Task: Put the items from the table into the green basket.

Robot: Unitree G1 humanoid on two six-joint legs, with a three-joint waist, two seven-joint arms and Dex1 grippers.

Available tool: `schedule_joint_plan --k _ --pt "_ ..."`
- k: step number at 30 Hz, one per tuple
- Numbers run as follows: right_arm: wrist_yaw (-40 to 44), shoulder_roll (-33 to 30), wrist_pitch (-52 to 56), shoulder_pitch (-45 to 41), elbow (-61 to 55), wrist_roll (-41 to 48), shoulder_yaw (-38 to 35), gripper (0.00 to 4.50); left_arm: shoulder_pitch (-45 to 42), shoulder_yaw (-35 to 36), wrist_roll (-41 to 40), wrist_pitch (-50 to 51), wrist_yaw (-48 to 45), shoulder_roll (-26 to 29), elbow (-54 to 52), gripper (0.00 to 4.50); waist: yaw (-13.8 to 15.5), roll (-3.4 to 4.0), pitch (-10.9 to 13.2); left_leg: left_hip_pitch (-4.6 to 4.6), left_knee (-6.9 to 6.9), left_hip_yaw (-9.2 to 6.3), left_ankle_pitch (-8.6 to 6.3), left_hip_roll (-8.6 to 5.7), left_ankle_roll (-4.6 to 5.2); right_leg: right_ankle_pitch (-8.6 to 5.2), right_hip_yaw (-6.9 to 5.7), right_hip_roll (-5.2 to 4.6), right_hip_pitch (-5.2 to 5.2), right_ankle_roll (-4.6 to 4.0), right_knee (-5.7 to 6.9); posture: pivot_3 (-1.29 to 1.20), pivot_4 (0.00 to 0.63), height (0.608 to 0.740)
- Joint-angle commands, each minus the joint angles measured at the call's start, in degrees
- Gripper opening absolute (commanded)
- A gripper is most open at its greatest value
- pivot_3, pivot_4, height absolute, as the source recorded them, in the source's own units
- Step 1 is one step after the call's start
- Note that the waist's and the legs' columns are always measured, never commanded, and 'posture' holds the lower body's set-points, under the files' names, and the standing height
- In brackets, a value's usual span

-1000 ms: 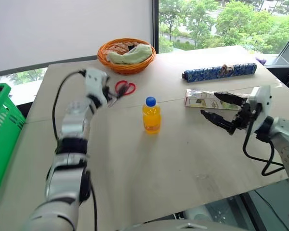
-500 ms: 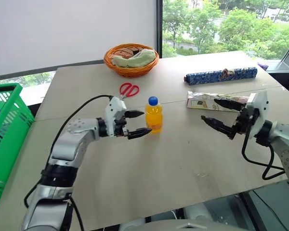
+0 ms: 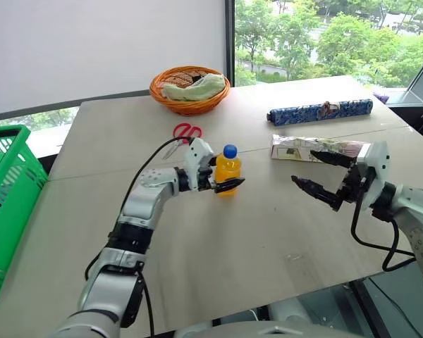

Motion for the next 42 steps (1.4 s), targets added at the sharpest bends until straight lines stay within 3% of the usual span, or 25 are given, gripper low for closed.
schedule_joint_plan --k 1,8,19,22,24,31,34,36,39,41,42 --pt "-1.04 -0.84 1.83 0.07 -2.93 0.36 -0.18 4.50 -1.73 0.32 0.12 -2.56 -0.59 -1.21 2.28 4.47 -0.70 0.02 -0.02 0.00 0.00 -0.01 0.00 0.00 0.00 0.00 0.02 0.00 0.00 0.00 0.00 -0.26 0.000 0.738" --pt "-1.99 -0.86 3.25 0.28 -3.90 -0.23 0.19 4.50 -2.23 1.01 0.97 -5.20 -0.61 -1.51 6.24 4.47 -2.69 0.02 -0.04 0.01 0.00 -0.06 0.00 0.02 0.00 -0.02 0.10 0.03 0.00 0.04 0.02 -0.26 0.000 0.738" --pt "-0.23 -0.08 2.85 -2.47 -1.60 -0.21 1.95 4.50 0.23 6.44 0.05 -7.75 6.61 -1.78 3.33 4.47 -2.43 0.02 -0.04 0.02 -0.01 -0.07 0.00 0.03 0.00 -0.03 0.18 0.02 0.01 0.06 0.02 -0.18 0.003 0.738" --pt "0.68 0.42 2.53 -3.91 -0.32 -0.12 2.77 4.50 3.10 7.18 -0.85 -5.81 6.53 -0.97 -0.33 3.70 -2.26 0.01 -0.05 0.02 -0.01 -0.07 0.00 0.03 0.00 0.00 0.19 0.01 0.01 0.01 0.02 -0.17 0.000 0.738" --pt "1.23 0.66 2.34 -4.98 0.62 -0.28 3.23 4.50 4.55 7.11 -0.71 -4.58 7.10 -0.75 -1.94 2.74 -1.98 -0.03 -0.07 0.00 -0.01 -0.07 0.00 0.03 0.00 0.00 0.18 0.00 0.01 0.01 0.02 -0.15 0.000 0.738" --pt "3.27 0.89 1.28 -7.27 3.21 -0.97 4.32 4.50 6.38 8.44 -1.20 -4.48 10.73 -1.28 -5.31 2.60 -1.00 -0.06 -0.15 0.08 -0.05 -0.05 0.00 0.04 0.00 0.00 0.20 0.05 0.03 0.01 0.04 -0.13 0.000 0.738" --pt "3.94 1.29 0.77 -8.00 3.78 -1.25 4.85 4.50 4.00 13.24 -1.53 -5.58 18.02 -1.35 -6.24 2.60 -0.56 -0.07 -0.15 0.07 -0.05 -0.05 0.00 0.05 0.00 0.01 0.20 0.05 0.02 0.00 0.04 -0.11 0.000 0.738" --pt "4.32 1.96 0.45 -8.83 3.99 -0.85 4.82 4.50 0.96 16.70 3.24 -6.15 28.41 1.14 -4.99 2.60 -0.31 -0.12 -0.12 0.08 -0.05 -0.06 0.00 0.06 0.00 0.01 0.21 0.05 0.01 0.00 0.05 -0.09 0.000 0.738" --pt "5.55 2.76 0.31 -11.02 3.70 0.40 4.72 4.50 -3.67 25.00 8.06 -4.75 45.30 6.17 -2.70 2.60 -0.02 -0.23 -0.06 0.07 -0.05 -0.09 0.00 0.09 -0.01 0.05 0.19 0.11 -0.01 -0.04 0.07 -0.07 0.000 0.738" --pt "4.56 4.25 1.80 -14.21 3.11 2.03 4.76 4.50 -4.64 29.96 9.80 -4.04 50.81 11.53 -1.81 2.60 -0.16 -0.27 -0.06 0.06 -0.11 -0.06 0.00 0.13 -0.01 0.05 0.19 0.11 -0.06 -0.05 0.06 -0.06 0.000 0.738" --pt "3.73 5.16 2.52 -16.08 2.97 2.70 4.95 4.50 -4.31 31.50 12.56 -5.10 52.03 17.00 -0.23 2.60 -0.23 -0.29 -0.07 0.05 -0.19 -0.03 0.00 0.15 -0.02 0.06 0.20 0.10 -0.09 -0.06 0.02 -0.06 0.000 0.738"
